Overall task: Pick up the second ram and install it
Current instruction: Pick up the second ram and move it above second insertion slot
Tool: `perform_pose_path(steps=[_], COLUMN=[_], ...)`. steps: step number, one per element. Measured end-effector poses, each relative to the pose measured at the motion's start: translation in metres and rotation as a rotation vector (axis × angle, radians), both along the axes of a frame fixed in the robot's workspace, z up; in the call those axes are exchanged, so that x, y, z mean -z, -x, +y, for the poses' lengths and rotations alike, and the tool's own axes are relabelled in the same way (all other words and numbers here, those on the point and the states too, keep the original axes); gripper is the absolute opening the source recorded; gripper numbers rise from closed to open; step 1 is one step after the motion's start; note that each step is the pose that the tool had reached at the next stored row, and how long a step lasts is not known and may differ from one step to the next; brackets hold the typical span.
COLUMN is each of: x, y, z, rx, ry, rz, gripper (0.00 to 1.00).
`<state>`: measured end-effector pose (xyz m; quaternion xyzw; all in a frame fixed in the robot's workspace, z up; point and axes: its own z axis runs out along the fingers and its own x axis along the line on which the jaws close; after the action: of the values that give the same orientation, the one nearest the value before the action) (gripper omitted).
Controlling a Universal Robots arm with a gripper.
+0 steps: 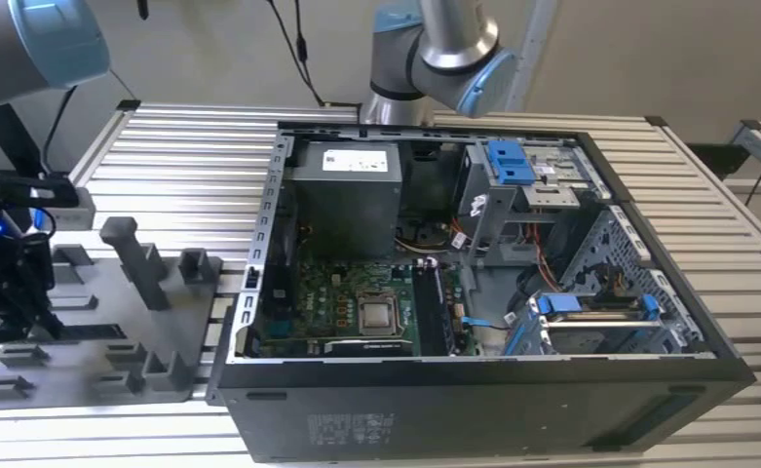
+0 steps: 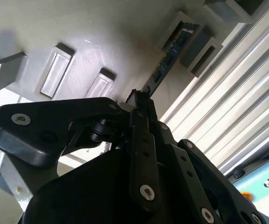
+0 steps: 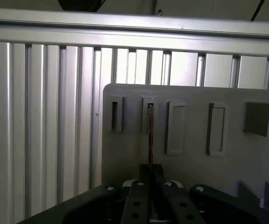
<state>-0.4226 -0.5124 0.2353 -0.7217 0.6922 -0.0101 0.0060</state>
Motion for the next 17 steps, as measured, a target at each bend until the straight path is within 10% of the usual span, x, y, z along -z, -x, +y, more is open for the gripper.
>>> perform_pose_path(steps=[17], x=[-0.0199], y=[0.0], z=[0.0], rx=[0.0], ry=[0.0], rz=[0.0], gripper=[0.14])
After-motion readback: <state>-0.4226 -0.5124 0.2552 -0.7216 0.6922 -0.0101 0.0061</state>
